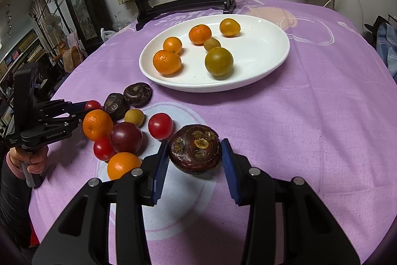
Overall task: Organize fruits
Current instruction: 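Grasp a brown mangosteen with the right tool while the left grasps a cherry tomato, then set the mangosteen and cherry tomato on the white plate, opening both tools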
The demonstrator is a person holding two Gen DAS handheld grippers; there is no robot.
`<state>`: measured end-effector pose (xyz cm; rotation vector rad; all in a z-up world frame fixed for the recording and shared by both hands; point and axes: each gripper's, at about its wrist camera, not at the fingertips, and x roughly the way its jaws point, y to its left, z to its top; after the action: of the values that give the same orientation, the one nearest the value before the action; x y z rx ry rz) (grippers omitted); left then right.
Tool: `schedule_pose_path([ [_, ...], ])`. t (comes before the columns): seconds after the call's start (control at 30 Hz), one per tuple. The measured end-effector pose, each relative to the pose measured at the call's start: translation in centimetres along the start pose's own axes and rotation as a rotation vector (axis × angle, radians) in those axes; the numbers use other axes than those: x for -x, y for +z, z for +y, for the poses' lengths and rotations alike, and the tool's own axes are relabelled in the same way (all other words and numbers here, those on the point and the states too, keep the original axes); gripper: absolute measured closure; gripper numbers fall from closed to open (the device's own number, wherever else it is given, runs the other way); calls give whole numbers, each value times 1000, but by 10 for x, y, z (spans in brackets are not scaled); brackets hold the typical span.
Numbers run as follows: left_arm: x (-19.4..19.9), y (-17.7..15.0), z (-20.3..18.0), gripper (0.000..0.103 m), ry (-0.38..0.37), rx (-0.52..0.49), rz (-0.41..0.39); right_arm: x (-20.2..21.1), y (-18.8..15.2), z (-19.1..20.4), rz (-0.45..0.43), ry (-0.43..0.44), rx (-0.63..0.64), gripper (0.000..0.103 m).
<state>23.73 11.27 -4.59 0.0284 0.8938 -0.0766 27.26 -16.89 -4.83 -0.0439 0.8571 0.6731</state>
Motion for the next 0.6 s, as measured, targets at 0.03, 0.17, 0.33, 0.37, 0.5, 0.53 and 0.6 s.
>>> schedule_pose_path([
  [0.03, -1, 0, -1, 72, 1, -6, 2, 0, 0, 0, 0, -1, 1, 61],
  [0.17, 0, -2, -4, 72, 15, -21, -2, 0, 0, 1, 2, 1, 3, 61],
  [0.33, 4, -2, -1, 73, 11, 6, -11, 1, -2, 9, -4, 18, 35, 61],
  [0.37, 8, -1, -1, 73, 12, 13, -22, 2, -3, 13, -11, 34, 49, 61],
  [0.5, 30, 9, -5, 73, -42, 47, -105, 12, 3, 19, -80, 103, 65, 61],
  [0.53, 32, 13, -7, 73, -62, 54, -117, 15, 7, 18, -104, 115, 51, 61],
  [0.6, 38, 27, -15, 73, -99, 63, -150, 20, 17, 11, -165, 114, 7, 61],
])
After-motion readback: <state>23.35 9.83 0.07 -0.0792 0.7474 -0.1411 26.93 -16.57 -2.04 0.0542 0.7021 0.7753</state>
